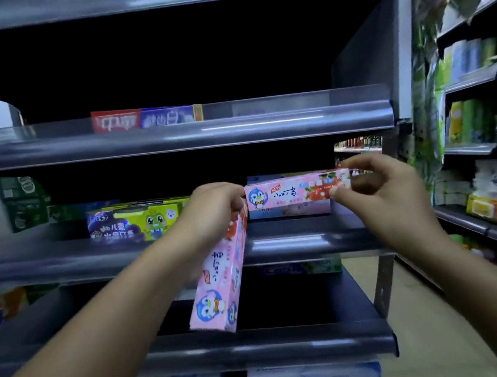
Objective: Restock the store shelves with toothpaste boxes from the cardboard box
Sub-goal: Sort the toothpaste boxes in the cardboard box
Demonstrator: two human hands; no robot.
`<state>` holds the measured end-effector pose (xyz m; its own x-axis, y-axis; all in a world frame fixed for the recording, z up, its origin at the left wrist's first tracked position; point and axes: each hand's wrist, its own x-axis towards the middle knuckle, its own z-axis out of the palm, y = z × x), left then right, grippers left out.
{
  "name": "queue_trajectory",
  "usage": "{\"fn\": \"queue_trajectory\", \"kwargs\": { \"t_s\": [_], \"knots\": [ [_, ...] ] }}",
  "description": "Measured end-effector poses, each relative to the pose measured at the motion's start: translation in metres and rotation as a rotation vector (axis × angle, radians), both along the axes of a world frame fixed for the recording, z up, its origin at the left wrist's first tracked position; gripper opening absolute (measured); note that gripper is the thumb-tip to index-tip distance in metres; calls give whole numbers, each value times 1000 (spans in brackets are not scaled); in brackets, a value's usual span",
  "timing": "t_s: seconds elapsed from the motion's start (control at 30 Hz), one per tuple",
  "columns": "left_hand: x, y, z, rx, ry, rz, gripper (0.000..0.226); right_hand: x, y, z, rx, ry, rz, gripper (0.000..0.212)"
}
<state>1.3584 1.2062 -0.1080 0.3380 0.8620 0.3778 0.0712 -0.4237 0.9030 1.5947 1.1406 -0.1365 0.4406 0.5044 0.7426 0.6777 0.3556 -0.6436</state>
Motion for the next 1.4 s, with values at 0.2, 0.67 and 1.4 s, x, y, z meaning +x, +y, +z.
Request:
{"fn": "queue_trajectory", "kwargs": {
  "t_s": [0.2, 0.67, 1.4],
  "knots": [
    [19, 26, 16, -117, 198, 94, 24, 17, 31, 4, -242, -254, -134, 24],
    [19, 29, 15, -45, 210, 155, 26, 16, 19, 1, -209, -342, -304, 35],
    [-7, -33, -24, -156, -288, -165, 42, -74, -41, -40, -215, 609, 820, 47]
  ]
}}
